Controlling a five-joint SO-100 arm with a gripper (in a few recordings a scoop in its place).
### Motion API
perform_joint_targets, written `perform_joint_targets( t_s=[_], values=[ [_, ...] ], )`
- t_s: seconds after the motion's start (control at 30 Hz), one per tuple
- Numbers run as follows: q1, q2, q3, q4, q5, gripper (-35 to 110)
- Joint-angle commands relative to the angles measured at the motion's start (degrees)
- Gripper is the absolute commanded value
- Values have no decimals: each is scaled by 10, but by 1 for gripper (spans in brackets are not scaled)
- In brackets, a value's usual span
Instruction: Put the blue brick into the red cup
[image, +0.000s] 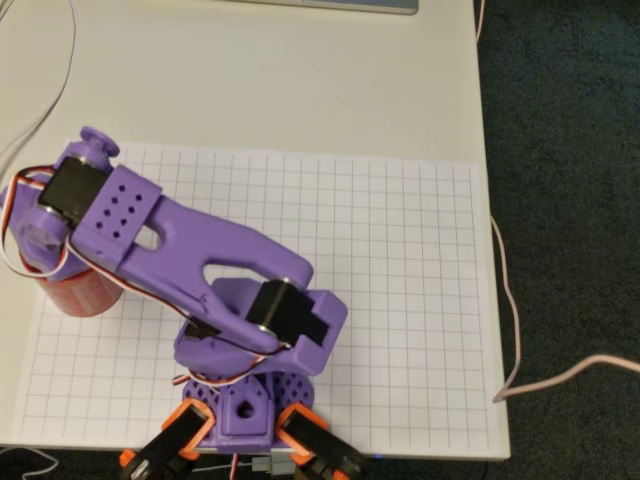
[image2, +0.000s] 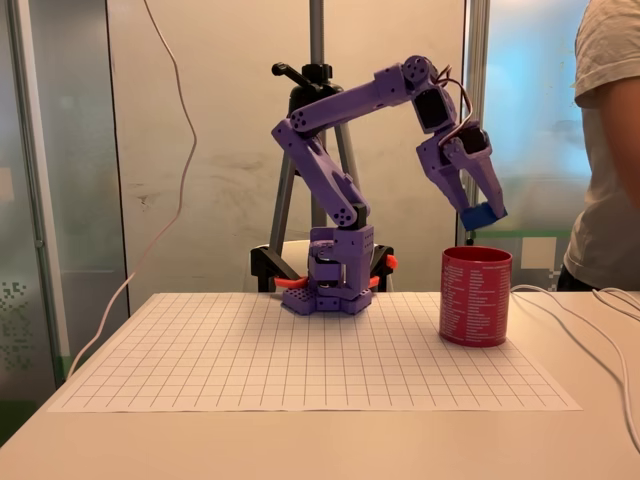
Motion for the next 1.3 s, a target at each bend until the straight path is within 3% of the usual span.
perform_joint_targets(
  t_s=[0.0,0.37,0.4,0.43,0.47,0.8,1.1,1.27],
  values=[
    [-2,25,4,7,7,67],
    [0,26,6,7,4,66],
    [0,29,7,6,-1,61],
    [2,38,7,-4,-15,40],
    [14,47,14,-24,-25,0],
    [150,111,103,-61,-75,0],
    [540,294,198,-250,-218,0],
    [611,510,299,-280,-330,0]
  ],
)
